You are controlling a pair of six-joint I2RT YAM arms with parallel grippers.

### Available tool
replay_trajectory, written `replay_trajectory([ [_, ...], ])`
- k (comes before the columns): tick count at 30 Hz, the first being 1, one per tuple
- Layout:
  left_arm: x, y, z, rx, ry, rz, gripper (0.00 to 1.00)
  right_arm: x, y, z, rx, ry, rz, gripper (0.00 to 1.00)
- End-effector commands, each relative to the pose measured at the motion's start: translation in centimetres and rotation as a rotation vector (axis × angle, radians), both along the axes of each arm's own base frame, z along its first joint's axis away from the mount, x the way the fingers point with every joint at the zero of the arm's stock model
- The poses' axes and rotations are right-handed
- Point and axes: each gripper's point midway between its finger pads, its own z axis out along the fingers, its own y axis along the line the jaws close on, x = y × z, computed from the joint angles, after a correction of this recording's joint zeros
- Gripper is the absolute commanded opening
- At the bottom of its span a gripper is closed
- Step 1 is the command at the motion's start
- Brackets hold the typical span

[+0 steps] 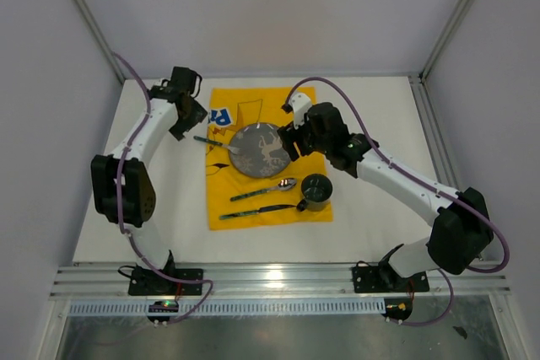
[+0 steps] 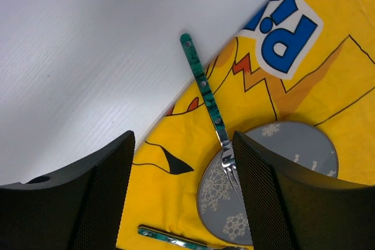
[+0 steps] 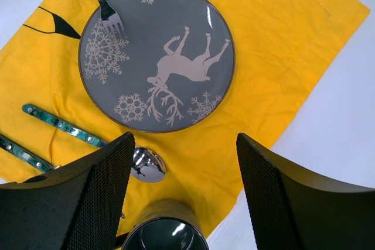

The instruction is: Set the dinner table for one person

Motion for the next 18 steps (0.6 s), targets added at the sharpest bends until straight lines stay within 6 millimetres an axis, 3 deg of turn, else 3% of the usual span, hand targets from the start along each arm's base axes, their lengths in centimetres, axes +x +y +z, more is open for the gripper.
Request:
replay_trajectory([
  [1,-1.0,1.7,2.6,-0.001,-0.086,0.333,0.69,0.0,0.0,2.1,0.051,-0.042,-0.013,0.74],
  [2,-1.8,1.8,2.3,-0.003,-0.066,0.377,0.69,0.1,0.0,2.1,0.053,-0.042,-0.013,0.74],
  [5,-1.5,1.2,1.9,-0.059,-0.090,0.481,0.67,-0.3,0.6,2.1,0.070,-0.032,0.019,0.74],
  [8,-0.8,0.1,0.4,-0.105,-0.061,0.509,0.67,-0.4,0.8,2.0,0.081,-0.027,0.025,0.74],
  [16,1.7,-4.1,-6.5,-0.180,0.062,0.482,0.66,-0.5,1.0,1.7,0.081,-0.020,0.042,0.74],
  [18,2.0,-5.1,-7.3,-0.195,0.070,0.496,0.66,-0.4,1.1,1.8,0.079,-0.021,0.043,0.74],
])
